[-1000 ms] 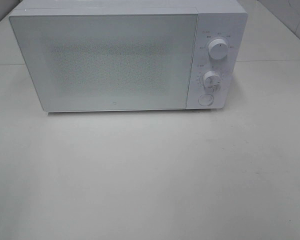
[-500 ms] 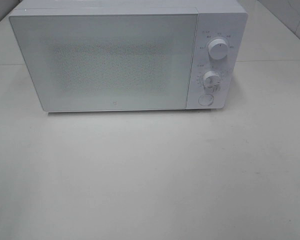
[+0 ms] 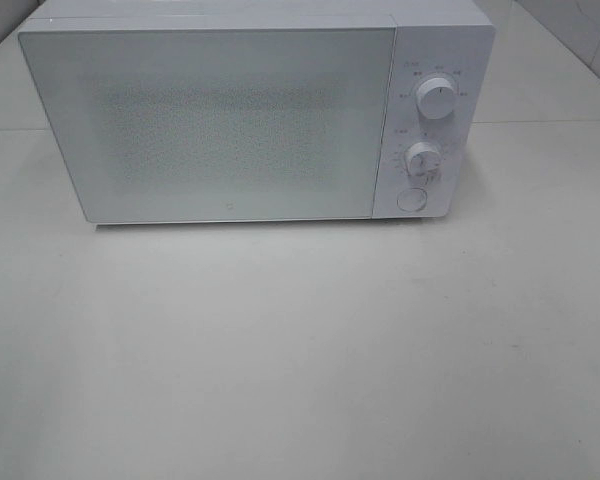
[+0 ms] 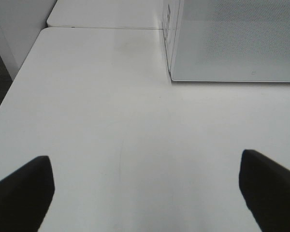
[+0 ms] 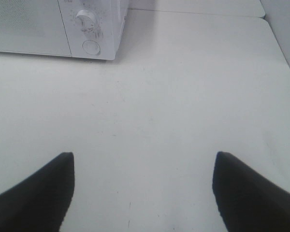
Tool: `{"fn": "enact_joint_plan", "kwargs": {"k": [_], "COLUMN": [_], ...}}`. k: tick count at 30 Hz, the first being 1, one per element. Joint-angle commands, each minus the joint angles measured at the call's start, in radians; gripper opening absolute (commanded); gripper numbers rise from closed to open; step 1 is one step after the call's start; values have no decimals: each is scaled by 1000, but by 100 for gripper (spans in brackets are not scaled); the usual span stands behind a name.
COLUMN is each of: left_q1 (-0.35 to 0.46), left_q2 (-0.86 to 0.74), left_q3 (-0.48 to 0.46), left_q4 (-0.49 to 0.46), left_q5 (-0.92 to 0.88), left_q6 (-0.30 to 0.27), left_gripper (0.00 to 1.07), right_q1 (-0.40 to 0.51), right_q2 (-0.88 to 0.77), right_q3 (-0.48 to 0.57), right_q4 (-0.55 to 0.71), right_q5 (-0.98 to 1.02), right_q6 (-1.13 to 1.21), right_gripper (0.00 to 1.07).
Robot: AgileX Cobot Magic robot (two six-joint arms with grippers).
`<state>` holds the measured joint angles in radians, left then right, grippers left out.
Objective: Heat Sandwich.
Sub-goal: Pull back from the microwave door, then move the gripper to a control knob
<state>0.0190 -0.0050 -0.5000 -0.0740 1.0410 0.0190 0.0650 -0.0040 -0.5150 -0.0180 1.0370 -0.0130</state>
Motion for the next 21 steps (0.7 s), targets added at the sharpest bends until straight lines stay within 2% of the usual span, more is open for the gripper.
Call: {"fn": "enact_joint_plan", "kwargs": {"k": [1,21], "left_q1": [3,3], "left_q2": [-26,-26], "left_q3": [4,4], "left_q4": [-6,-6], "left_q5": [-7,-7], "left_q6": [-2,-2], "left_gripper": [98,98], "right_q1": [-7,-7], "right_q2": [-22,299], "right_q3": [-24,-48], "right_q4": [-1,2], "right_q5": [-40,-274], "right_q6": [-7,-7], "right_gripper": [76,76]}}
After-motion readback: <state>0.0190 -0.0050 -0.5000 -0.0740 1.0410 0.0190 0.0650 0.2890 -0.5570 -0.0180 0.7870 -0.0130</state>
